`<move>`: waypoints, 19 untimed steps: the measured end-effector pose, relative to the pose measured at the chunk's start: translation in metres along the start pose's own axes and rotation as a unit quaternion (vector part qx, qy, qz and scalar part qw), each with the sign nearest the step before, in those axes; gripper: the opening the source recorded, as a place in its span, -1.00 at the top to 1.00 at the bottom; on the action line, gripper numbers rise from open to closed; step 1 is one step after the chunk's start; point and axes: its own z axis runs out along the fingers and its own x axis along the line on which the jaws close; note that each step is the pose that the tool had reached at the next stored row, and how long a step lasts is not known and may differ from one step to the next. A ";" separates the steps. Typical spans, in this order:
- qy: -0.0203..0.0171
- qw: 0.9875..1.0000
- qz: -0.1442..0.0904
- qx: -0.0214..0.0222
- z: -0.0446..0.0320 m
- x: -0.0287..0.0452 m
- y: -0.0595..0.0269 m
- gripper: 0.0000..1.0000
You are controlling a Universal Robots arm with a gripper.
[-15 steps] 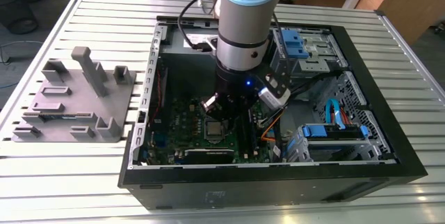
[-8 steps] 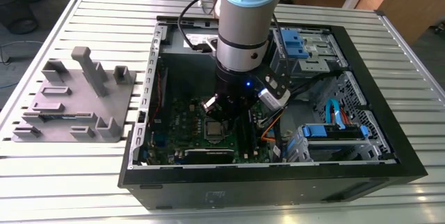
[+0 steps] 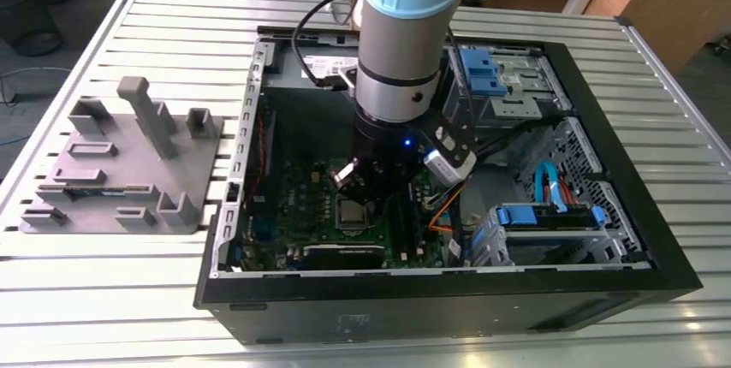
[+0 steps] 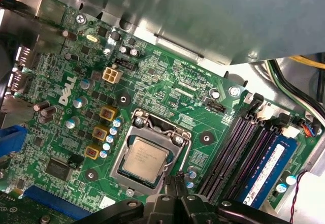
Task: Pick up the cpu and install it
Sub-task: 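Install the first cpu locking lever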
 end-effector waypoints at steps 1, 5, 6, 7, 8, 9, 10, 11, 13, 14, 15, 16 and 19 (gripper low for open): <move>0.000 1.000 0.000 0.000 0.0000 0.0000 -0.0001 0.79; 0.000 1.000 0.000 0.000 0.0004 0.0006 -0.0016 0.79; 0.000 1.000 0.000 0.000 0.0006 0.0012 -0.0028 0.79; 0.000 1.000 0.000 -0.001 0.0009 0.0017 -0.0039 0.79; -0.001 1.000 0.000 -0.001 0.0012 0.0022 -0.0049 0.79; -0.001 1.000 0.000 -0.001 0.0015 0.0025 -0.0058 0.79; -0.001 1.000 0.000 -0.002 0.0017 0.0028 -0.0060 0.79; -0.001 1.000 0.000 -0.002 0.0017 0.0029 -0.0060 0.79; -0.001 1.000 0.000 -0.002 0.0017 0.0030 -0.0059 0.79; -0.001 1.000 0.000 -0.002 0.0018 0.0030 -0.0059 0.79; -0.001 1.000 0.000 -0.002 0.0018 0.0031 -0.0059 0.79; -0.001 1.000 0.000 -0.002 0.0018 0.0032 -0.0058 0.79; -0.001 1.000 0.000 -0.002 0.0018 0.0043 -0.0053 0.79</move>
